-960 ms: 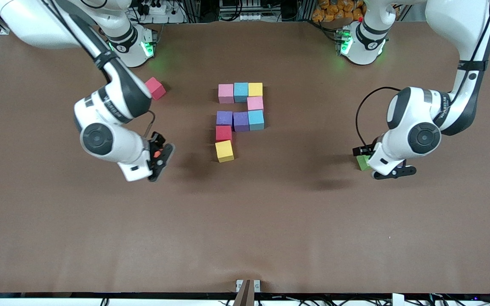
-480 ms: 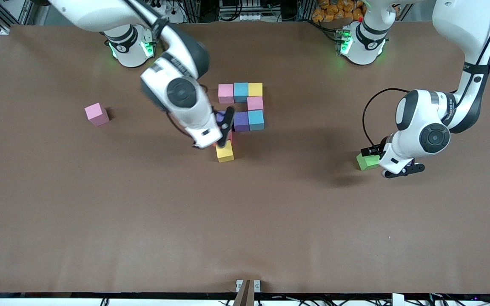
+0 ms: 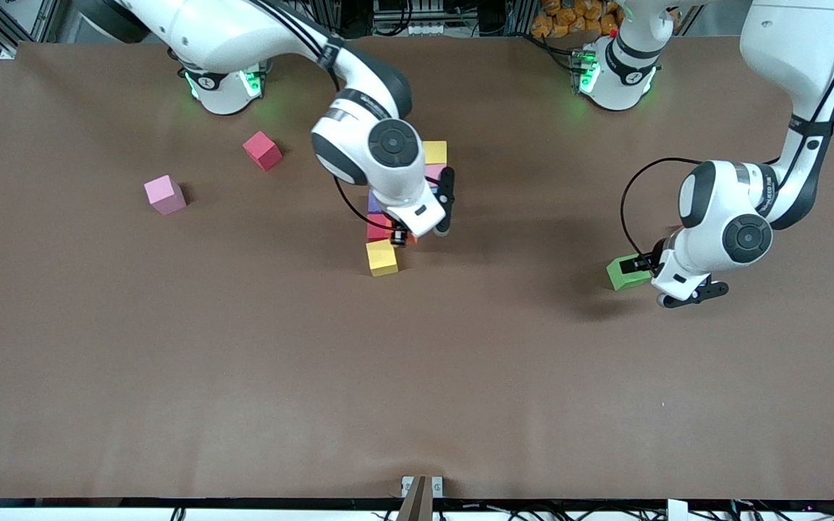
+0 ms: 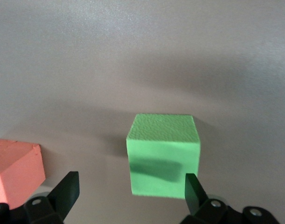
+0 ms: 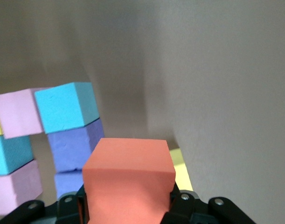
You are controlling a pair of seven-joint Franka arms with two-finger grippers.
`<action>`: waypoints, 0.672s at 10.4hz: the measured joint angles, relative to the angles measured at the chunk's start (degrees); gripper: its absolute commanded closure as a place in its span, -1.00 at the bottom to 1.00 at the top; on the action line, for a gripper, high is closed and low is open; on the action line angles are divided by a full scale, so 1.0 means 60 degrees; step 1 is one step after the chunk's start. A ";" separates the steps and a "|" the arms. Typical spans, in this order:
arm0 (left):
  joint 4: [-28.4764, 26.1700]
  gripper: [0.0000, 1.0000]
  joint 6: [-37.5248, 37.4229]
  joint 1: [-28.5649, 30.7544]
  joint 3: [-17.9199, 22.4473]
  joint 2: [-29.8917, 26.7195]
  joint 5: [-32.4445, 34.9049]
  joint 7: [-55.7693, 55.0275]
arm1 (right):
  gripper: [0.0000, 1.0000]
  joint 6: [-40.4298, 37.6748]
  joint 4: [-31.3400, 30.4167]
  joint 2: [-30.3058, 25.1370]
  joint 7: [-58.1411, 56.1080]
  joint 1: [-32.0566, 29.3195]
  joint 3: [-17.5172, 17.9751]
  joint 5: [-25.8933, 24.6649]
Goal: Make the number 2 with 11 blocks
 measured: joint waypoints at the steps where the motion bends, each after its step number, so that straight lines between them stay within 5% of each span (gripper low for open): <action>1: 0.0000 -1.00 0.0116 0.0034 -0.0002 0.0096 -0.0015 0.0000 | 1.00 0.0065 0.0245 0.0129 -0.0002 0.0450 -0.0409 -0.0005; 7: 0.0032 -1.00 0.0220 0.0039 -0.0242 0.0133 -0.0171 -0.0142 | 1.00 0.0871 0.0585 0.1069 -0.0856 0.0769 -0.0989 -0.0011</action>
